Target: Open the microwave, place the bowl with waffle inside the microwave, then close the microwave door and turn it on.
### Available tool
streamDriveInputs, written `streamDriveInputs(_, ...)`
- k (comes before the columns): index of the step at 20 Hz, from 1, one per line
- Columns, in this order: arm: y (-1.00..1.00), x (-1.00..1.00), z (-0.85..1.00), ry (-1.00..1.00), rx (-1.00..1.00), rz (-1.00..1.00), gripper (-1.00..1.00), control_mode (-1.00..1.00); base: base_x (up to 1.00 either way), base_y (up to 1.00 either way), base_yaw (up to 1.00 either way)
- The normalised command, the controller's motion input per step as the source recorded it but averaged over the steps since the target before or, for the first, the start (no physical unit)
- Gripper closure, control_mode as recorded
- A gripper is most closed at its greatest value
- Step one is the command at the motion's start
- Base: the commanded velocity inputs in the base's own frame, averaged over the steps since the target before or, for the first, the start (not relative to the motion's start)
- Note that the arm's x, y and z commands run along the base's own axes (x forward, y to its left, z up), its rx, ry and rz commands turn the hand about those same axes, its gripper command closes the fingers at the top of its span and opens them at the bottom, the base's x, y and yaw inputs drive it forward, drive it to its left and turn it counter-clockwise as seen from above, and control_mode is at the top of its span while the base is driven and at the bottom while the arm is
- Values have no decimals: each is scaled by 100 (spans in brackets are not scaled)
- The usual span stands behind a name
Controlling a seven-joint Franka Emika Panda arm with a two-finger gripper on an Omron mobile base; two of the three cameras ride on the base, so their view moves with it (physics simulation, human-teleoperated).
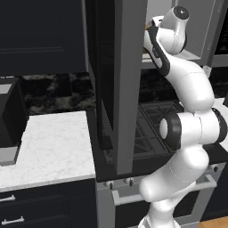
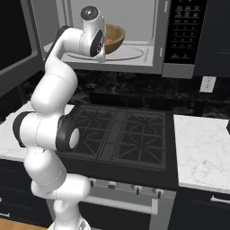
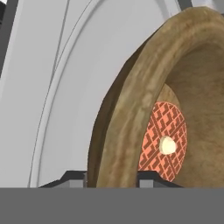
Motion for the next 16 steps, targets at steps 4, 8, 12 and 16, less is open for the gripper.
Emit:
streamDriveInputs(4,0,0,-10,0,0,0,-100,-100,0,0,0)
streamDriveInputs(8,0,0,-11,0,0,0,-100,-100,0,0,0)
streamDriveInputs(12,0,0,-9,0,0,0,-100,-100,0,0,0)
streamDriveInputs(16,0,0,0,0,0,0,-100,-100,0,0,0)
